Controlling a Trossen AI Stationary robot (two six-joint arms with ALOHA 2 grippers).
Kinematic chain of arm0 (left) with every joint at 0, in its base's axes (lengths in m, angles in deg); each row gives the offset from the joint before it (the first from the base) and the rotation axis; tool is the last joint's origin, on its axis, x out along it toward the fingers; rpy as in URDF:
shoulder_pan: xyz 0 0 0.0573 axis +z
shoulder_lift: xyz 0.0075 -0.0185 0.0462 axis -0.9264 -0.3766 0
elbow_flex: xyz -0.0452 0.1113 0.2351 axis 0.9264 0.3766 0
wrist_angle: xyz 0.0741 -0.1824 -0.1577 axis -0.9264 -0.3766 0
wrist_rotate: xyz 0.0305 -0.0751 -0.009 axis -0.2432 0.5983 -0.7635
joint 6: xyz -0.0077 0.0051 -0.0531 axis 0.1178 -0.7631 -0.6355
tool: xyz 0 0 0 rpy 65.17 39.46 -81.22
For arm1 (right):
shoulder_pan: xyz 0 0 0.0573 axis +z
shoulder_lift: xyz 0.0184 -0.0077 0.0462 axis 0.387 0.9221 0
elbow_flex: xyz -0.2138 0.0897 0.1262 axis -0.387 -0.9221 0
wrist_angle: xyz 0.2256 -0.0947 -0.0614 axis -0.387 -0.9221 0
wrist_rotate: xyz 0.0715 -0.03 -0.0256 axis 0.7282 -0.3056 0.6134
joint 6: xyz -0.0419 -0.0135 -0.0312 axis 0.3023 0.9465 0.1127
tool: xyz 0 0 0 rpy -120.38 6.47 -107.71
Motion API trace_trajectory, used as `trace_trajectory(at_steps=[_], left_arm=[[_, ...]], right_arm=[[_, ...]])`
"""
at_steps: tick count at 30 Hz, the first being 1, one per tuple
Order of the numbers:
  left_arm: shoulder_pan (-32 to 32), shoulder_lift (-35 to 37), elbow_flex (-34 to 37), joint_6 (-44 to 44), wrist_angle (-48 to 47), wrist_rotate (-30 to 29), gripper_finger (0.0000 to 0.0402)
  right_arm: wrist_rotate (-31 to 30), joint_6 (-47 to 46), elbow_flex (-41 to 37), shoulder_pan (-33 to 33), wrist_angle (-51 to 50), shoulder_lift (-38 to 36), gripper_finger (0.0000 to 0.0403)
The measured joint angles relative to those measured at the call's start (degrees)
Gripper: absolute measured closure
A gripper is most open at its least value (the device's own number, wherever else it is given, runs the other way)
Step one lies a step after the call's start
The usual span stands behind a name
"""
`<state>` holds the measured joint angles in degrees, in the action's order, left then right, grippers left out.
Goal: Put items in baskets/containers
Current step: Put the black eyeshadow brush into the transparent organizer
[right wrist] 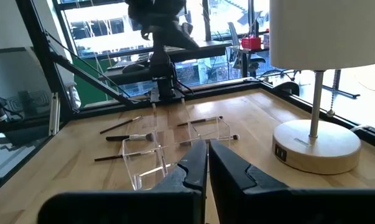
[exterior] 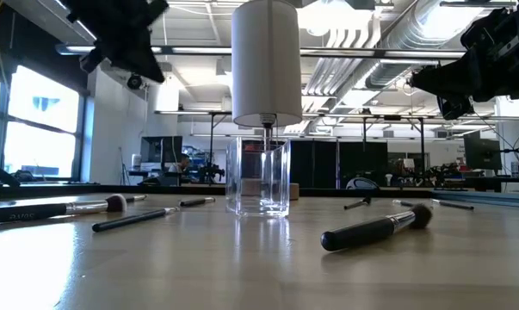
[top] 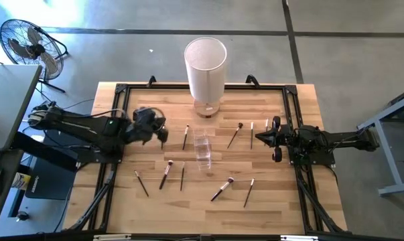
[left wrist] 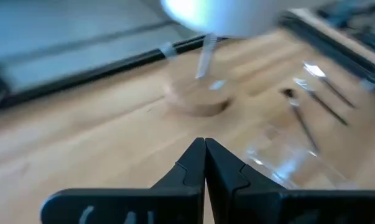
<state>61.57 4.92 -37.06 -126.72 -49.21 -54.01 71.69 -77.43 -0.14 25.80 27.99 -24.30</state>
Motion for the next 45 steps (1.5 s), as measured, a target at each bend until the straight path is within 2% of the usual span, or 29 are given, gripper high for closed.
trace_trajectory(at_steps=[2,7,16,19,22,29,38,45], left_arm=[[3.2,-2.9,-2.6,-4.5,-7.2,4.7,0.0396],[11.0,-8.5,-5.6,-5.7,-15.6,17.8,0.0368],[26.0,-16.9,-5.5,-8.8,-15.4,29.4,0.0285],[29.5,-20.6,-5.5,-8.5,-14.6,31.2,0.0272],[32.3,-24.3,-5.5,-4.6,-12.4,33.6,0.0269],[34.9,-31.4,-5.5,1.7,-4.0,38.4,0.0268],[34.8,-37.5,-5.5,2.6,-2.9,37.6,0.0268],[34.8,-39.1,-5.8,2.4,-2.0,37.9,0.0269]], right_arm=[[0.0,0.0,0.0,0.0,0.0,0.0,0.0391],[0.0,0.0,0.0,0.0,0.0,0.0,0.0391],[0.0,0.0,0.0,0.0,0.0,0.0,0.0391],[0.0,0.0,0.0,0.0,0.0,0.0,0.0391],[0.0,0.0,0.0,0.0,0.0,0.0,0.0391],[0.0,0.0,0.0,0.0,0.0,0.0,0.0391],[0.0,0.0,0.0,0.0,0.0,0.0,0.0391],[0.0,0.0,0.0,0.0,0.0,0.0,0.0391]])
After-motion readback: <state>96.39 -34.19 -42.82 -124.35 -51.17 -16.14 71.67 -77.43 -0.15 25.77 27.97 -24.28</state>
